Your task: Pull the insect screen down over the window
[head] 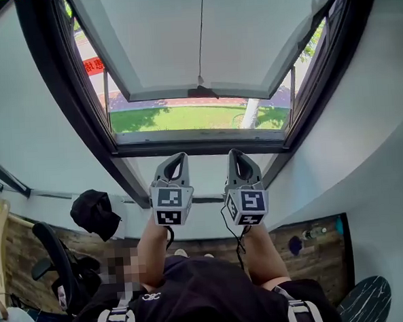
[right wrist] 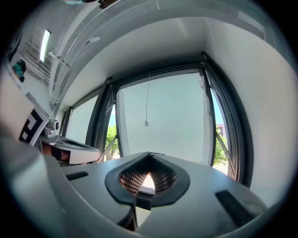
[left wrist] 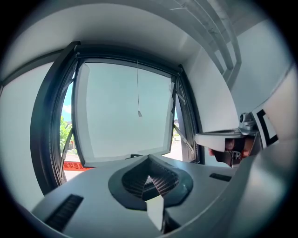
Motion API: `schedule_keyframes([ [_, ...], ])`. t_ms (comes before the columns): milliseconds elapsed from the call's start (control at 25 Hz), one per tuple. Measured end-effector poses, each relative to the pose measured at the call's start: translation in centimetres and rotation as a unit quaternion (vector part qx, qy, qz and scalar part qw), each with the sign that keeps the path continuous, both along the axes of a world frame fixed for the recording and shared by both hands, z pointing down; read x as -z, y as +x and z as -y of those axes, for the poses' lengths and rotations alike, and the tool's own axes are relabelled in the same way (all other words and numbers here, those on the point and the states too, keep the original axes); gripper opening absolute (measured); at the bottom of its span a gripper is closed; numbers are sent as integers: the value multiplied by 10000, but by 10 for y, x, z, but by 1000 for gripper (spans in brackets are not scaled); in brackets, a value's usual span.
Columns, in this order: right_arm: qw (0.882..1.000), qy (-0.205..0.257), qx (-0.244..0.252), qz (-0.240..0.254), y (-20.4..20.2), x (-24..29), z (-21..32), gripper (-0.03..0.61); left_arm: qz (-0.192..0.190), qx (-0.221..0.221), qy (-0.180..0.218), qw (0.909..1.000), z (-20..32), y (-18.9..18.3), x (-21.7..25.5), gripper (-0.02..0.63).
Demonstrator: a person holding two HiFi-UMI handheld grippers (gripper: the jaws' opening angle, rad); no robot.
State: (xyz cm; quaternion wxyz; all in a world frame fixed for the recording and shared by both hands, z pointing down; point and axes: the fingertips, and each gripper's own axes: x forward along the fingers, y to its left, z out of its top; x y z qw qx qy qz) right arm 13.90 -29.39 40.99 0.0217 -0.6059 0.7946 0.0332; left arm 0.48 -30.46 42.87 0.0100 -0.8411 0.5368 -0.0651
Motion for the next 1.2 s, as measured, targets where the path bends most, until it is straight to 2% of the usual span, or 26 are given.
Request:
schedule_keyframes([
  [120,9999,-8,78,97,-2,-1,15,6,-30,-3,-20,10000,15,-5,1,12],
  [200,10000,2,44,-3,-3,-2,25,5,106,-76,-73,9999,24,-5,-2,12],
  [280,9995,39,-14,-324,-6,-2,33,5,399,-192,-46,9990,30,-3,-5,12],
  [360,9965,137,-103,-819,-9,0,41,5,1023,-202,238,9943,37,-3,-5,12],
  [400,9935,222,-142,-1108,-11,3,44,5,1456,-173,465,9881,41,-3,-5,12],
  [480,9818,452,-236,-1828,-12,9,51,6,2392,-87,933,9664,51,-4,-4,12],
  [560,9576,699,-355,-2772,-9,13,61,5,3114,-15,1177,9430,61,-7,-5,12],
  [680,9043,794,-620,-4148,7,12,79,5,3925,156,1280,9106,79,-19,-11,14],
  [760,8724,671,-779,-4778,23,10,92,6,4370,310,1404,8879,92,-30,-8,14],
  [800,8606,592,-819,-4991,31,10,97,6,4510,358,1444,8801,97,-35,-5,15],
  [880,8390,400,-835,-5362,45,7,105,6,4666,415,1498,8707,107,-44,3,17],
  [1040,7784,109,-939,-6207,75,7,118,6,4689,422,1599,8676,125,-56,26,35],
  [1120,7579,63,-1028,-6442,88,14,123,6,4786,444,1622,8618,133,-65,34,43],
  [1200,7438,30,-1119,-6590,101,22,127,6,4924,464,1642,8535,141,-72,41,46],
])
